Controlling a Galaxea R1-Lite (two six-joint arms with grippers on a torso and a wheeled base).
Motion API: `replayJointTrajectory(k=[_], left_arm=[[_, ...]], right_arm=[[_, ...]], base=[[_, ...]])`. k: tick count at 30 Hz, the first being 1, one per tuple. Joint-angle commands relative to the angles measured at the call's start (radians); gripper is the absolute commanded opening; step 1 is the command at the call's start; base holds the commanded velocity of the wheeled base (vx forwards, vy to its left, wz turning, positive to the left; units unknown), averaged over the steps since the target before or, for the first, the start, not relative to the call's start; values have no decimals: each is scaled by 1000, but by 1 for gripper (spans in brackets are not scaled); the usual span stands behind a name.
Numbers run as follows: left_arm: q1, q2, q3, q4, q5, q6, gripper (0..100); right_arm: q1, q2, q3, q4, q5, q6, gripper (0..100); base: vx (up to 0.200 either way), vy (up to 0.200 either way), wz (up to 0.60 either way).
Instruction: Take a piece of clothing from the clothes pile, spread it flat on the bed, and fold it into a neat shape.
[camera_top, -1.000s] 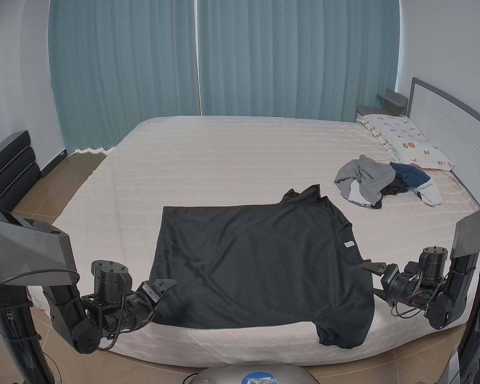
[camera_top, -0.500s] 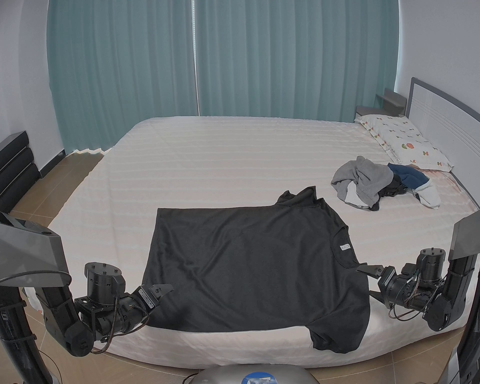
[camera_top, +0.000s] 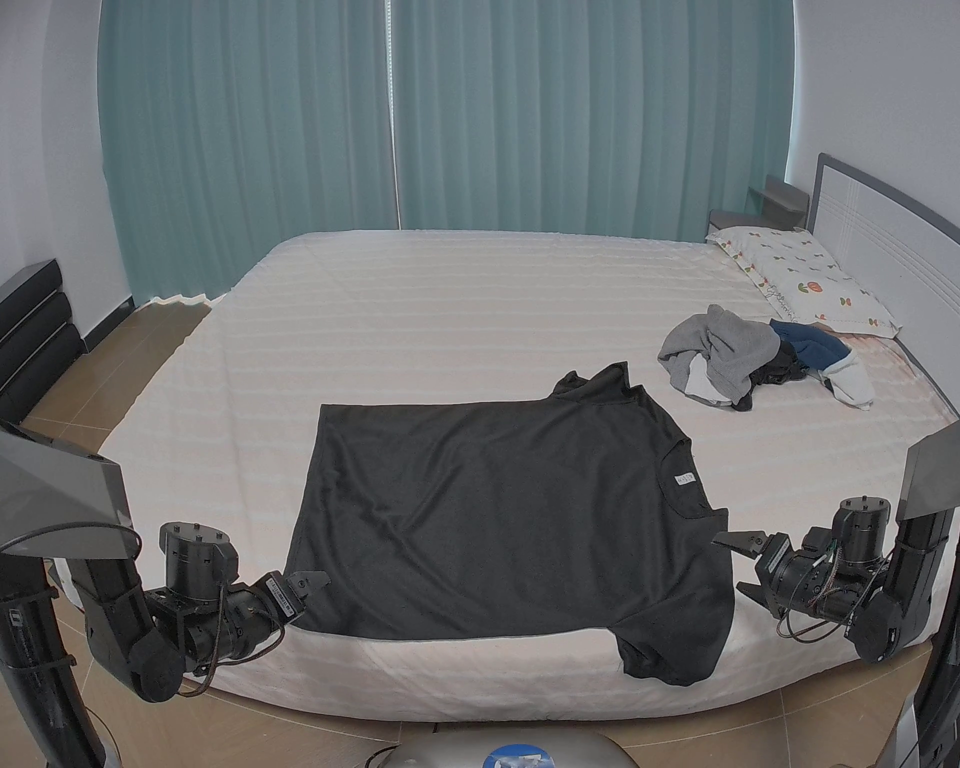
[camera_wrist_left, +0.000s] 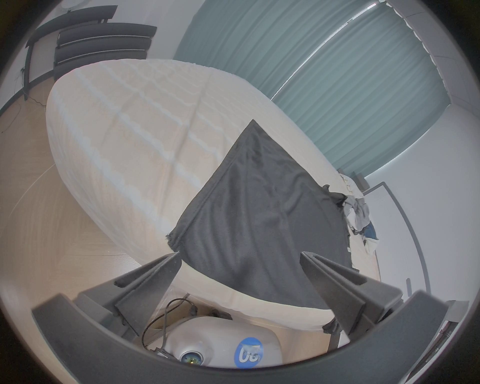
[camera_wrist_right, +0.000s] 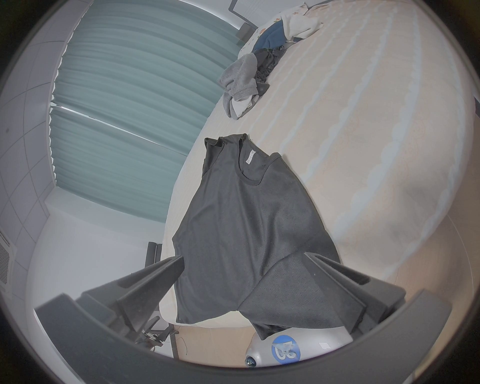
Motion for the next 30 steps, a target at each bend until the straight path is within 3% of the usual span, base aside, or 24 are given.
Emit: replayJointTrajectory(k=[1, 17, 18, 30], left_arm=[[36, 105, -26, -5, -3, 22, 100], [88, 220, -88, -83, 7, 34, 100], [88, 230, -91, -83, 7, 34, 0], [103, 227, -33, -85, 27, 34, 0]], right_arm=[[6, 4, 6, 0, 1, 1, 100], [6, 35, 11, -51, -1, 1, 100], [5, 35, 9, -51, -2, -1, 100], [5, 35, 9, -52, -1, -1, 100]], base=[[0, 0, 0], [0, 0, 0], [0, 0, 0], [0, 0, 0]])
